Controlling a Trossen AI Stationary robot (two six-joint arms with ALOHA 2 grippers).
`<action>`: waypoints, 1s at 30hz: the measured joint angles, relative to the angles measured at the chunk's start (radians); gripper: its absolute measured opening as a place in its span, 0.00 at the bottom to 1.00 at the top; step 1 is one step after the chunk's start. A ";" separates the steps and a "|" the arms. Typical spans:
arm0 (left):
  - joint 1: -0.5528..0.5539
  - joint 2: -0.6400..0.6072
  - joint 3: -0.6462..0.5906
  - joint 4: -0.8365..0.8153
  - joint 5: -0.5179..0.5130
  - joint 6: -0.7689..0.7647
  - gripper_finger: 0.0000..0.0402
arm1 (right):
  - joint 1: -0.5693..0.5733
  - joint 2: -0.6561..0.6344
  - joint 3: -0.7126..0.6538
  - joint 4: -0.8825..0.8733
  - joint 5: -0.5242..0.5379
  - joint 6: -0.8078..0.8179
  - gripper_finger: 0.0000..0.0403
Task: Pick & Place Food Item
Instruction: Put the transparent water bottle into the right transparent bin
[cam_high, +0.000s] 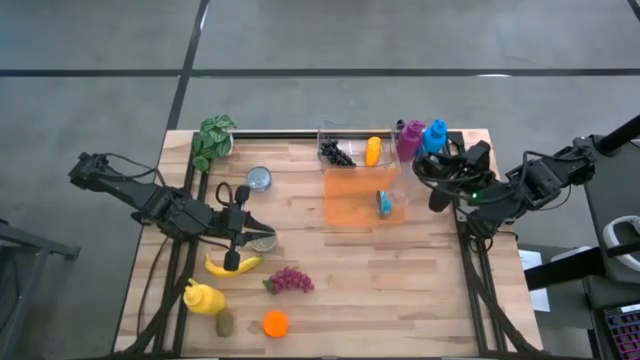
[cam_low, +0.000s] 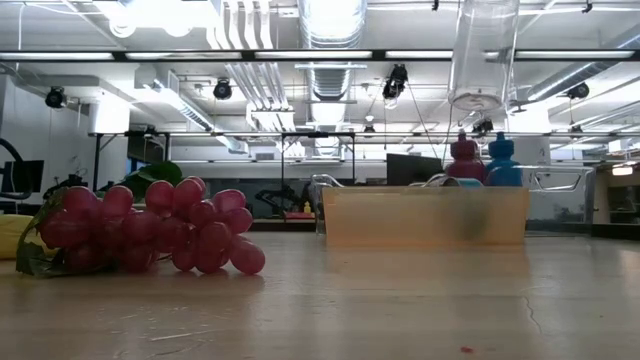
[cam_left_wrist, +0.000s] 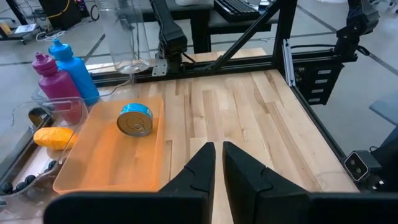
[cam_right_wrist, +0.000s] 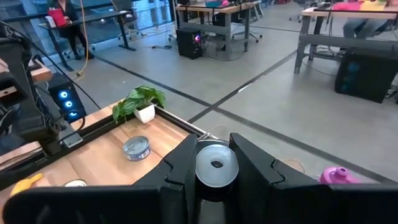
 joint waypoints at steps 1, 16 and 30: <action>0.000 0.000 0.000 0.000 0.000 0.000 0.08 | 0.000 -0.002 0.001 0.000 0.000 0.000 0.19; 0.000 0.000 0.000 -0.020 0.000 -0.003 0.08 | -0.001 -0.029 0.000 -0.008 0.024 0.004 0.19; 0.001 0.000 0.000 -0.022 0.000 -0.002 0.08 | -0.001 -0.056 -0.002 -0.107 0.067 0.084 0.19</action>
